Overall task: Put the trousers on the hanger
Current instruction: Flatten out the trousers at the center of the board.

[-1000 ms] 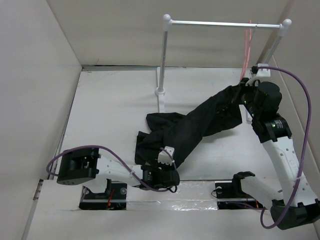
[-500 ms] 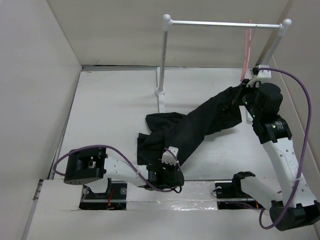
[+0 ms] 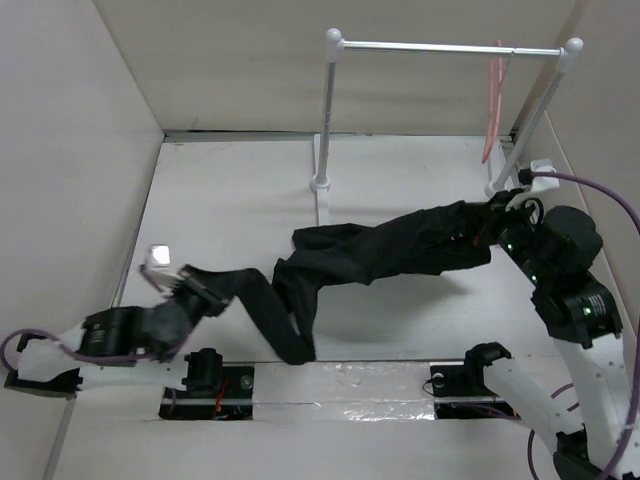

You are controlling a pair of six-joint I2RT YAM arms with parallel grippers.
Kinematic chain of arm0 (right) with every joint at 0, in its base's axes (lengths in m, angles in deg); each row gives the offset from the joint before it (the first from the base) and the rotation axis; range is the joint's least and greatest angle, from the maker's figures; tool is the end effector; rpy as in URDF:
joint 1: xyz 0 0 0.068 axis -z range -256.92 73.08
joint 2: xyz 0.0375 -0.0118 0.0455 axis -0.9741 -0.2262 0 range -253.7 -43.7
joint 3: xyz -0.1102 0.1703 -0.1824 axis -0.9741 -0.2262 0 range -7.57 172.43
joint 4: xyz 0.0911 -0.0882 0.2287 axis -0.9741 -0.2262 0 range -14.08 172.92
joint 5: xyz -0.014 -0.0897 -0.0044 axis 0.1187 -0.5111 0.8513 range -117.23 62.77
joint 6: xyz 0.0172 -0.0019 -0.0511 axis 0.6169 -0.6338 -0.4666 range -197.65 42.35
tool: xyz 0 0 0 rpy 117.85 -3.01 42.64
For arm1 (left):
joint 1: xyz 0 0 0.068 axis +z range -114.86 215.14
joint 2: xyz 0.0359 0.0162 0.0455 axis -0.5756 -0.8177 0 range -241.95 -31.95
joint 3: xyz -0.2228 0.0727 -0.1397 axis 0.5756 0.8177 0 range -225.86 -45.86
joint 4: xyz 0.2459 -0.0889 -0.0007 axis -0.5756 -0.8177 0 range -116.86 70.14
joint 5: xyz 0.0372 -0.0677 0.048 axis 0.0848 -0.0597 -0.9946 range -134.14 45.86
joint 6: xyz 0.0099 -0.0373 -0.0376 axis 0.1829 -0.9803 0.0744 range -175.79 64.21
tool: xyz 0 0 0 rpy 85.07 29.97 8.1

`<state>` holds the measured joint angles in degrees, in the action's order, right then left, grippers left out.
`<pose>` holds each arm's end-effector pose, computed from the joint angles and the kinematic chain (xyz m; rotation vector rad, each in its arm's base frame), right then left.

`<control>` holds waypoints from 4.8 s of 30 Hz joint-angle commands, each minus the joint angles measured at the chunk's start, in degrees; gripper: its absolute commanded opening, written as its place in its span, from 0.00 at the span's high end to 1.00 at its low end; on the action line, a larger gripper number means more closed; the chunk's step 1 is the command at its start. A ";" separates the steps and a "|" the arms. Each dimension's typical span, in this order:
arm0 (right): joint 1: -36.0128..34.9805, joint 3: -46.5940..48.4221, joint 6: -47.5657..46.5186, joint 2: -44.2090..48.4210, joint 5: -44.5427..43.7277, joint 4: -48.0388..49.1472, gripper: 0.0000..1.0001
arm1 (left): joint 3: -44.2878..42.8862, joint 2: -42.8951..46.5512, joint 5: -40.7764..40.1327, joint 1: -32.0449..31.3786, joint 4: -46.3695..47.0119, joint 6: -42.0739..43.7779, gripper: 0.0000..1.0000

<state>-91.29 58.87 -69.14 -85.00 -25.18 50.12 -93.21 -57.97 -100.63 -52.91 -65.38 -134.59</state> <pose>0.1224 0.0326 0.4314 -0.1144 1.7115 0.3276 0.0322 -0.0736 0.3360 -0.4864 1.8744 -1.0632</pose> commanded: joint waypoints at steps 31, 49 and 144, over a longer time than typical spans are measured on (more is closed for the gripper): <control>27.92 -10.78 11.44 -29.92 2.89 29.27 0.03 | 4.79 1.68 -40.19 -0.19 48.26 60.95 0.87; -4.41 -26.97 -0.86 -2.20 7.98 25.16 1.00 | -6.66 -36.40 0.73 36.95 39.97 41.52 0.72; -34.93 1.00 -10.36 -41.79 -6.97 41.23 1.00 | 18.44 -32.74 35.39 82.24 53.51 33.28 0.80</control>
<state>-123.88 65.07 -81.69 -130.40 -32.94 87.52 -73.98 -86.40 -73.20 26.85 -18.32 -101.20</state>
